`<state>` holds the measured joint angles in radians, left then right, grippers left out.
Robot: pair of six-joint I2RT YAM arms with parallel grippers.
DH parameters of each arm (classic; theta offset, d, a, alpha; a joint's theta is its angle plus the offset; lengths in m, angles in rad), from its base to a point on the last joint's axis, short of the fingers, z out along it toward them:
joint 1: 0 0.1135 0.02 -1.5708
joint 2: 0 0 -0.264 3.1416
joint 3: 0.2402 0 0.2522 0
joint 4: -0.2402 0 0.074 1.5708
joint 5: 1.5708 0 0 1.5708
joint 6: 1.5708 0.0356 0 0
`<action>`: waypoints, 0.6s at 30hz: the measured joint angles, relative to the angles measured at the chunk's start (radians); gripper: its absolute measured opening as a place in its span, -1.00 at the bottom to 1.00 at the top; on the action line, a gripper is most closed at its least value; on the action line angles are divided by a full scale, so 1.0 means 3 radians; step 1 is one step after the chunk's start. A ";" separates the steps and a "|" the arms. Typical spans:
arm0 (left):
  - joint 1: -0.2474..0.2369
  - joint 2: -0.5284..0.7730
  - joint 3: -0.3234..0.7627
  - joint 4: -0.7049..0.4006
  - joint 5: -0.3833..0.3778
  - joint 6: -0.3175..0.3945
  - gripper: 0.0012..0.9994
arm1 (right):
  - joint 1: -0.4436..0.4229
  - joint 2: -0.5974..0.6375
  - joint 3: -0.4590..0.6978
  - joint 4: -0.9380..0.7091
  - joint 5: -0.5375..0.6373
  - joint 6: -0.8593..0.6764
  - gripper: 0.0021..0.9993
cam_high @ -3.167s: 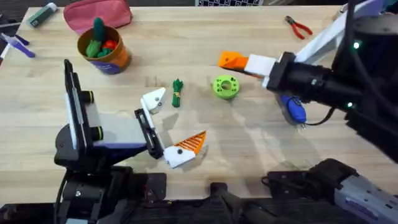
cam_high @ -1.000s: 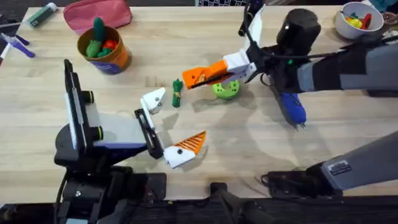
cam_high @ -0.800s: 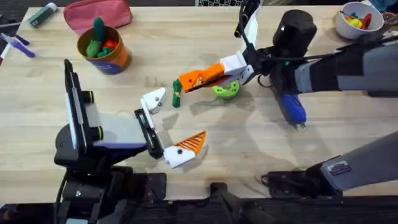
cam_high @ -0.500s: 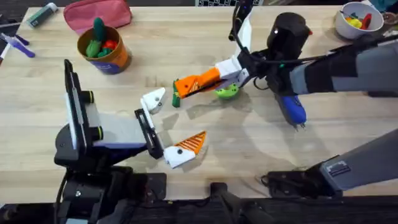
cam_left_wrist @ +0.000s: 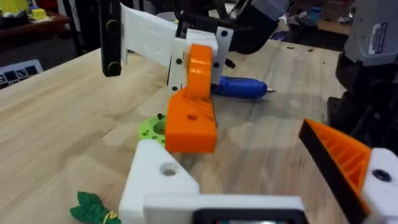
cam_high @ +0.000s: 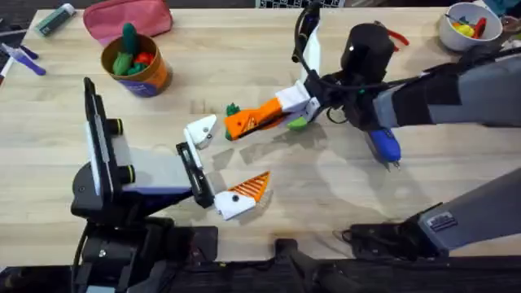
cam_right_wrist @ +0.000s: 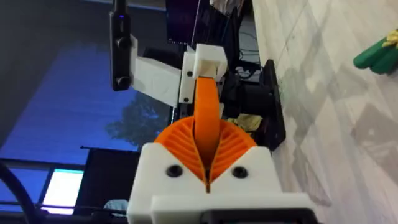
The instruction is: Pick up the gripper from the table and insert it into the empty holder that is missing its gripper. Then pick up a screw, insert it into the mounting hole, and use the screwdriver to tighten it. Finally, clean up the table by picking up the vegetable and placing it into the bucket.
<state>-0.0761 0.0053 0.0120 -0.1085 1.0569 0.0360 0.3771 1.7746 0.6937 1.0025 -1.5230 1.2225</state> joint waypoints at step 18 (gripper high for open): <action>0.0000 0.0000 0.0000 0.0000 0.0000 0.0000 0.97 | 0.0134 0.0105 0.0017 -0.0004 0.0000 -0.0007 -0.99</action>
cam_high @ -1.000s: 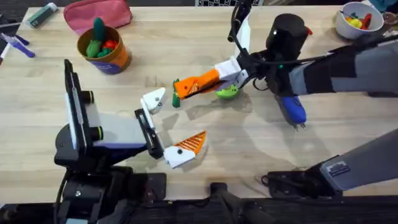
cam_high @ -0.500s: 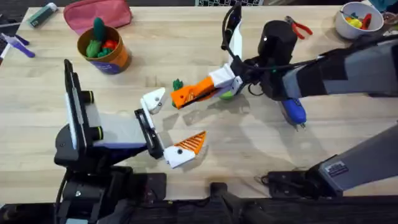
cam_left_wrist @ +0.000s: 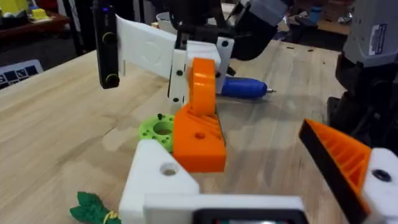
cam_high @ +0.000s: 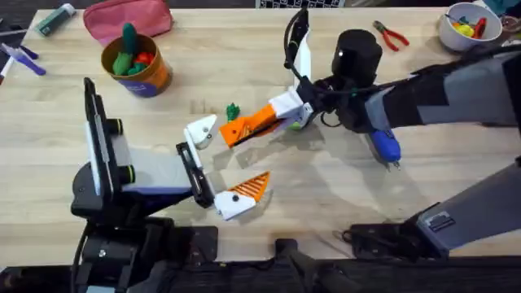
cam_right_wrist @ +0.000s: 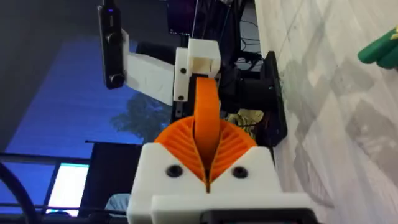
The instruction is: Pick up the gripper from the table and insert it into the empty holder that is missing its gripper. Then pick up a screw, insert it into the mounting hole, and use the screwdriver to tighten it. Finally, clean up the table by picking up the vegetable and placing it into the bucket.
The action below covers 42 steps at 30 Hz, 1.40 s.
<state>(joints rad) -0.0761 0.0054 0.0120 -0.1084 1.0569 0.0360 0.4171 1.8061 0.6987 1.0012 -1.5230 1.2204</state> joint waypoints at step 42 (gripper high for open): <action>0.0000 -0.0001 0.0000 0.0001 -0.0013 -0.0006 0.97 | 0.0153 0.0000 0.0173 0.0011 0.0000 0.0063 -0.99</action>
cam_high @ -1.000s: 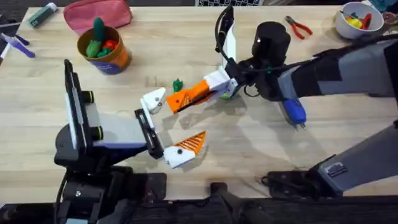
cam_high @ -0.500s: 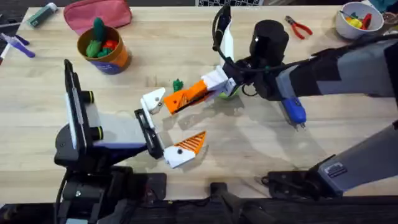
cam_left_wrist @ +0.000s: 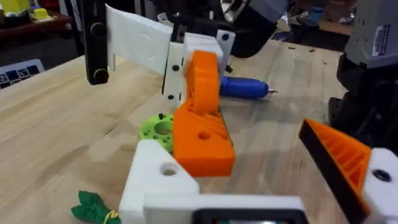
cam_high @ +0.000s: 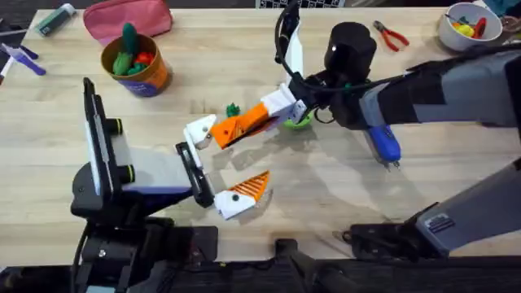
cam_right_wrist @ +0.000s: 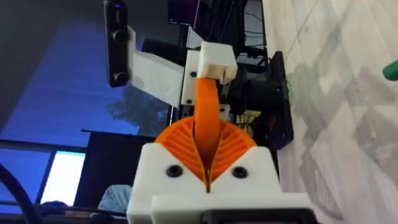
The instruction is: Pick up the gripper from the table and insert it into the empty holder that is missing its gripper. Then pick up a screw, insert it into the mounting hole, and use the screwdriver to tighten it. Finally, clean up the table by picking up the vegetable and placing it into the bucket.
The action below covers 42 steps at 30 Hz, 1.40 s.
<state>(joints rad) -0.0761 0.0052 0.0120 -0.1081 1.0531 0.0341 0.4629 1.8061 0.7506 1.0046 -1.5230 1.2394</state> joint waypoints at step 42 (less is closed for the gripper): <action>0.0000 0.0001 0.0000 0.0001 -0.0010 -0.0039 0.97 | 0.0005 0.0117 0.0014 -0.0056 0.0000 -0.0027 -0.99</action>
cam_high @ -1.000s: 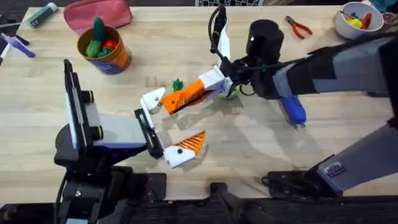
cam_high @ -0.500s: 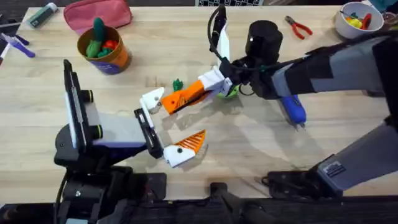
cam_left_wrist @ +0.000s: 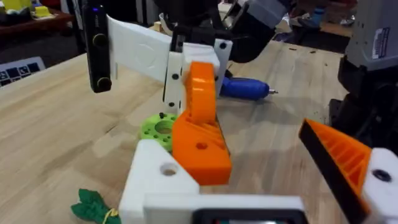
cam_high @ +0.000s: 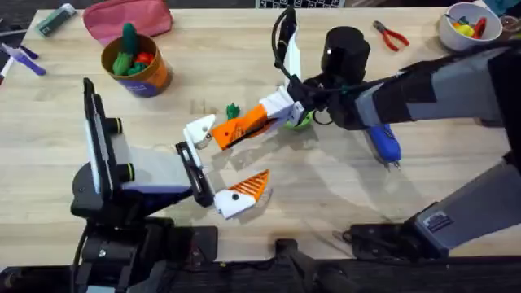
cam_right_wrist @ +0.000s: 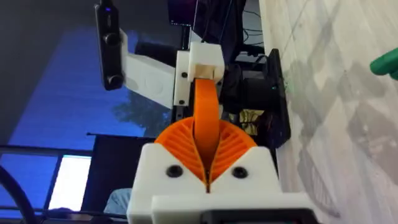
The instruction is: Pick up the gripper from the table and insert it into the empty holder that is missing its gripper. Then pick up a screw, insert it into the mounting hole, and use the screwdriver to tighten it. Finally, clean up the table by picking up the vegetable and placing it into the bucket.
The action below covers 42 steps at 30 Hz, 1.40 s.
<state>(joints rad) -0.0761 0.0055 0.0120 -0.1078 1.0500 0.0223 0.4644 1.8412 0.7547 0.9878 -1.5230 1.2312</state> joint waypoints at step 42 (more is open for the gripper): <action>0.0000 -0.0001 0.0000 0.0001 0.0000 0.0025 0.97 | 0.0135 -0.0032 0.0077 -0.0032 0.0124 0.0013 -0.99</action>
<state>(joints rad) -0.0761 0.0052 0.0120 -0.1074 1.0501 0.0298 0.5051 1.8317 0.7780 0.9783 -1.4858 1.2350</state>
